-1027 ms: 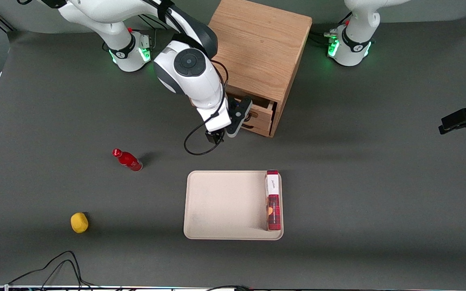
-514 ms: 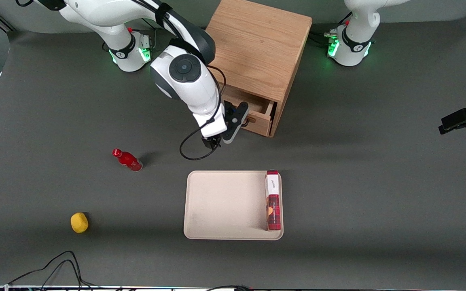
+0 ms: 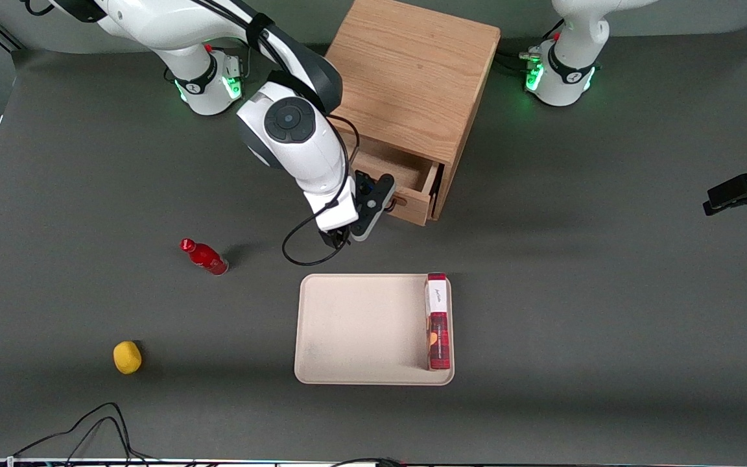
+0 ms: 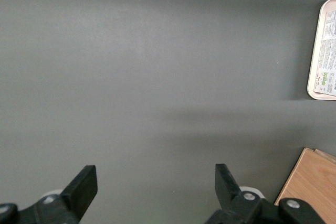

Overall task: Open upper drawer
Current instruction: 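Pull the upper drawer outward from the cabinet with the right gripper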

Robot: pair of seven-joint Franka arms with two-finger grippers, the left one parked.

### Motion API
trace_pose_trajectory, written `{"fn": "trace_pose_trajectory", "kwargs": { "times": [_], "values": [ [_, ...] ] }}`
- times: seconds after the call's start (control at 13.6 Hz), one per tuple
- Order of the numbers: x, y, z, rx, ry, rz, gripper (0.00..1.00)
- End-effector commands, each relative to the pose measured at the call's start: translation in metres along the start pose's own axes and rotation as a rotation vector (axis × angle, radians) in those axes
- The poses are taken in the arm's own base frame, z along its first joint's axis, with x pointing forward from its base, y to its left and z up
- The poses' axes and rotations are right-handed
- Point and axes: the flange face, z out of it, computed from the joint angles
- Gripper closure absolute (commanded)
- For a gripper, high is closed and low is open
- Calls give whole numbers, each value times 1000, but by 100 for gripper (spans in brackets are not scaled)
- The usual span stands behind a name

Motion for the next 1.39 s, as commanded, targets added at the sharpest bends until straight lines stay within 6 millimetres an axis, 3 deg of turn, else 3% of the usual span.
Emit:
{"fn": "trace_pose_trajectory", "kwargs": {
  "times": [0.0, 1.32],
  "values": [
    [6, 9, 7, -10, 7, -8, 0],
    [2, 52, 8, -71, 4, 17, 0]
  ]
}}
